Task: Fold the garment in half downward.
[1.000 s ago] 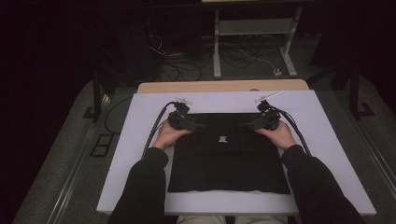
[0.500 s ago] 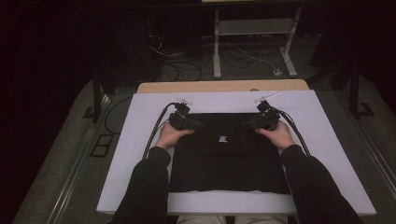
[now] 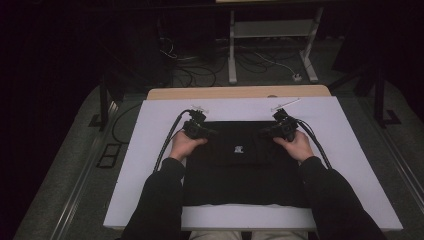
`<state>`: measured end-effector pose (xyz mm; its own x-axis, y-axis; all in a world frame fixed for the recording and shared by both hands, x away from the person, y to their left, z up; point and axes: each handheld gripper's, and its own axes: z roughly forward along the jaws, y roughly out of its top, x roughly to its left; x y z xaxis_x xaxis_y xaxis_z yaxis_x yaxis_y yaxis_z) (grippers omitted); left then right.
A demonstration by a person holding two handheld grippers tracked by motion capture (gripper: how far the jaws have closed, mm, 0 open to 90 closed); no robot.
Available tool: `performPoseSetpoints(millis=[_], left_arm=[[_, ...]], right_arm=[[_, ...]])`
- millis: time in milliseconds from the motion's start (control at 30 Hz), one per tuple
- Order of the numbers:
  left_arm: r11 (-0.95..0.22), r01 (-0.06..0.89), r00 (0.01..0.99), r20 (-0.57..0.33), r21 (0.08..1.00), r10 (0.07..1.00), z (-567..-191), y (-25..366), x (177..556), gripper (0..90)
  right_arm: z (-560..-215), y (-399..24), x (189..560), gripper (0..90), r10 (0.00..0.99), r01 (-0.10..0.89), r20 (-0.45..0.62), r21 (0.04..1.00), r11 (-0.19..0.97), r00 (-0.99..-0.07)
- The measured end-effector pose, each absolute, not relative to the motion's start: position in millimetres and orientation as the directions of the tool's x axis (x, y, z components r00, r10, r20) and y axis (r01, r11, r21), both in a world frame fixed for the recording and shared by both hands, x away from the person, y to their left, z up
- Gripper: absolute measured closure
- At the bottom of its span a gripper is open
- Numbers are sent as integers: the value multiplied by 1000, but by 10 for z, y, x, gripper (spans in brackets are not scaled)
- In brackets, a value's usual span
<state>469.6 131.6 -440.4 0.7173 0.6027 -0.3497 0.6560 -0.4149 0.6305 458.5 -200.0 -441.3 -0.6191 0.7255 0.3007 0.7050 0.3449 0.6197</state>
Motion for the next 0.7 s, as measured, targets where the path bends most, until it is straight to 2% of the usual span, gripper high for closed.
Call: performPoseSetpoints(millis=[200, 700], left_arm=[[-413, 646, 723, -339, 642, 602, -4360, 1316, 4672, 878], [-397, 625, 733, -331, 672, 594, -4193, 1345, 4631, 879]], right_arm=[[-4358, -2011, 4564, 842, 721, 696, 295, 628, 348, -627], [-4172, -2104, 4518, 851, 710, 687, 317, 654, 316, -628]])
